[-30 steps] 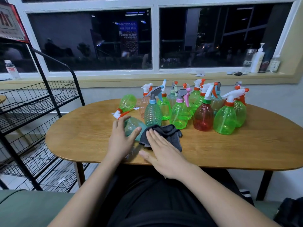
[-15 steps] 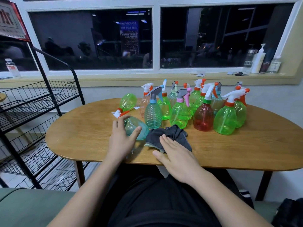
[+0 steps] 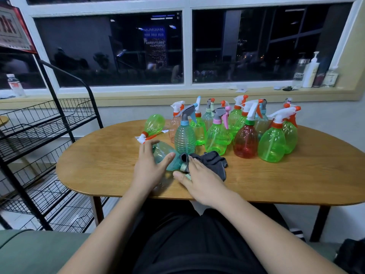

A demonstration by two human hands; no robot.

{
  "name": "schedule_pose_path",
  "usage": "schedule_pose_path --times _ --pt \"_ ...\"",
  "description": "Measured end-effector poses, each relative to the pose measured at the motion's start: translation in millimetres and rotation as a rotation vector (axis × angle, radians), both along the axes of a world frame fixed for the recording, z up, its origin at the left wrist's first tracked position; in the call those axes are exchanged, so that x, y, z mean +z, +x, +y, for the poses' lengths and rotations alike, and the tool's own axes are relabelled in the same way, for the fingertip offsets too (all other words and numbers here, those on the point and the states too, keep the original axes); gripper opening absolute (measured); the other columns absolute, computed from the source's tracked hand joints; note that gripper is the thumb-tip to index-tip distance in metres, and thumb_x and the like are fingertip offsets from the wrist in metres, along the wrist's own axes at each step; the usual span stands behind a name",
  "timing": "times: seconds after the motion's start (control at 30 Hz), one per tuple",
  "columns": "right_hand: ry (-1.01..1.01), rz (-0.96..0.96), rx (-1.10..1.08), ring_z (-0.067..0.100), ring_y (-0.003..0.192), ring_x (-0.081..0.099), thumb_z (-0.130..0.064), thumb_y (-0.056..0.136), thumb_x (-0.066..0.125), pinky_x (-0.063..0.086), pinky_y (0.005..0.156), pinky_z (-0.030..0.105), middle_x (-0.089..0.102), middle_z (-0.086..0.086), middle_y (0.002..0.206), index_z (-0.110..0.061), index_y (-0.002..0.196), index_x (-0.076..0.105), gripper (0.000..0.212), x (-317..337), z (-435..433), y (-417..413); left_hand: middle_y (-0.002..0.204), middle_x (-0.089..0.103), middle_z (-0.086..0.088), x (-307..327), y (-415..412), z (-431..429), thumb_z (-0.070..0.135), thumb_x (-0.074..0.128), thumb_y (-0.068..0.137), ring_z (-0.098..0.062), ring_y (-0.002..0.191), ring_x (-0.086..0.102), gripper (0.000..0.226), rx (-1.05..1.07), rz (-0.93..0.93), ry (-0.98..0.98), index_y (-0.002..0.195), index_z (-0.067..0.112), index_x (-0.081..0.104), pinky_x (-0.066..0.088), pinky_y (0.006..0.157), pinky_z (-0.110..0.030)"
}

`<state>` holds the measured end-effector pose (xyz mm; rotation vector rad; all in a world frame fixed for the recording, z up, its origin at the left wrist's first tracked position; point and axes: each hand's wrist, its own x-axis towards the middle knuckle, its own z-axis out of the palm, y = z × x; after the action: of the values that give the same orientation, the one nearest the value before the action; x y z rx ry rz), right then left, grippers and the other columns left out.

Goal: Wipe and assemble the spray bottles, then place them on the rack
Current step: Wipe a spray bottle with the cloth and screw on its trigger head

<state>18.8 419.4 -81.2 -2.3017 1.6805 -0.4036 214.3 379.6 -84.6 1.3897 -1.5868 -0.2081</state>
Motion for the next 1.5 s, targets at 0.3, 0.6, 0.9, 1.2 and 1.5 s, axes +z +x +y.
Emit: schedule_pose_path --times 0.3,0.6,0.9,1.2,1.5 --pt "0.011 0.017 -0.005 0.011 0.164 0.002 -0.082 0.099 0.015 0.006 0.13 0.032 -0.007 -0.007 0.178 -0.02 0.171 -0.004 0.097 1 3 -10 0.133 0.046 0.011 -1 -1 4 0.06 0.076 0.089 -0.004 0.108 0.05 0.063 0.014 0.006 0.008 0.138 0.034 0.045 0.045 0.082 -0.034" --pt "-0.032 0.028 -0.072 0.001 0.162 0.004 -0.075 0.105 0.013 0.0 0.125 0.022 0.01 -0.013 0.177 -0.025 0.171 0.018 0.083 -6 11 -37 0.135 0.045 0.008 2 5 7 0.059 0.076 0.089 -0.007 0.112 0.05 0.065 -0.013 0.009 0.026 0.14 0.033 0.045 0.045 0.087 -0.035" --pt "-0.08 -0.055 -0.091 0.002 0.16 0.019 -0.041 0.111 0.042 0.023 0.127 0.032 0.03 -0.016 0.171 -0.028 0.161 0.045 0.051 -6 8 -45 0.156 0.042 0.016 33 29 0 0.069 0.063 0.089 -0.014 0.155 0.028 0.057 -0.237 -0.583 -0.081 0.14 0.046 0.055 0.029 0.122 -0.048" --pt "-0.219 -0.085 -0.151 0.018 0.114 0.068 -0.032 0.107 0.051 0.056 0.094 0.042 0.076 -0.006 0.122 -0.03 0.126 0.073 0.029 -4 8 -47 0.148 0.046 0.007 45 20 -8 0.046 0.089 0.077 -0.021 0.139 0.041 0.078 -0.257 -0.919 -0.091 0.146 0.041 0.053 0.041 0.113 -0.045" --pt "-0.127 -0.685 -0.33 0.02 0.068 0.047 -0.024 0.109 0.05 0.03 0.064 0.038 0.052 0.01 0.072 -0.007 0.084 0.056 0.031 7 -7 -60 0.127 0.056 0.005 44 23 -18 0.052 0.084 0.068 -0.026 0.108 0.055 0.072 -0.186 -0.859 -0.173 0.134 0.036 0.059 0.045 0.081 -0.037"
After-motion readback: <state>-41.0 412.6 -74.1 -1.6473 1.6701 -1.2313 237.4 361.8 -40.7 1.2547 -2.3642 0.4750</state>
